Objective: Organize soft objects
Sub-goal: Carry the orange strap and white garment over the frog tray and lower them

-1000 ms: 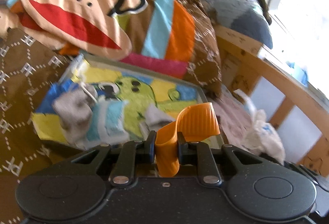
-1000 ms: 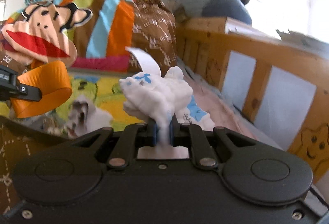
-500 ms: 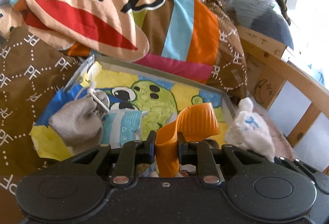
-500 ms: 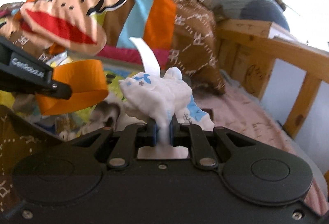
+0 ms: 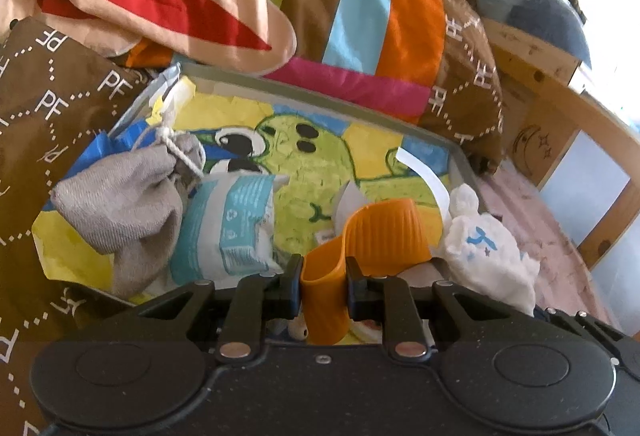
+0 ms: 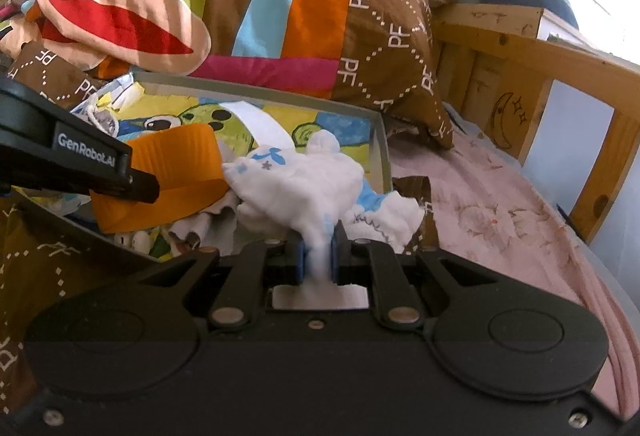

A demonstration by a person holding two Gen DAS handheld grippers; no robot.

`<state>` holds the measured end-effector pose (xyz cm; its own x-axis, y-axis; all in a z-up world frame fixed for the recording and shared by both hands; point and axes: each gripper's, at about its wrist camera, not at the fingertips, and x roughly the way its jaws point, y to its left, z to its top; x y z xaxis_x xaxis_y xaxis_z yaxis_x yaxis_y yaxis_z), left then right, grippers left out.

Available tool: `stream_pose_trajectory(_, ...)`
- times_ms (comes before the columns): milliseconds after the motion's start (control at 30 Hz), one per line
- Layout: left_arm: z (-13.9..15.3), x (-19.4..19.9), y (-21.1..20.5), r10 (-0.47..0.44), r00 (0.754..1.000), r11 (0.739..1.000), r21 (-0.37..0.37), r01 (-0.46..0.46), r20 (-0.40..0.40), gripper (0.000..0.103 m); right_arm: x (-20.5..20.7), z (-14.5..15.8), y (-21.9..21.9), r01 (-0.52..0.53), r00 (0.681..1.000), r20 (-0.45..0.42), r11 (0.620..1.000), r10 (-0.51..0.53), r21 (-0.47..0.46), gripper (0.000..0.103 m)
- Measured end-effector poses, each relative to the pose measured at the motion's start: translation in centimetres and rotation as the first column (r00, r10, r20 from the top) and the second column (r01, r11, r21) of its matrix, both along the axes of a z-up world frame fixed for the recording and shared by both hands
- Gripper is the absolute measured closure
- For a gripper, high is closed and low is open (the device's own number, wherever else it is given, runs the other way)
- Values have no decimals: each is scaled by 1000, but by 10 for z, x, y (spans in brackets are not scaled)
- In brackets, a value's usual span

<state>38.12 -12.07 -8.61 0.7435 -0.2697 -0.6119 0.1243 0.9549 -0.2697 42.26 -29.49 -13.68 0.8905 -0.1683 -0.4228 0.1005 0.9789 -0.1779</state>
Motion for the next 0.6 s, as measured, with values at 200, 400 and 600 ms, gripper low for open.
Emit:
stream_pose_trajectory(200,1,1,-1,0,1000,1000,4,0,-11,80,2,0,1,-17,1000,-14,1000,17,8,96)
stream_pose_trajectory(400,1,2,-1,-3,1000,1000,6,3,-20,79,2,1,2,-18,1000,-19,1000,18,5,92)
stream_pose_trajectory(600,2,1,-1,-7,1000,1000,7,8,-26,74,1,2,1,-12,1000,-16,1000,12,7,91)
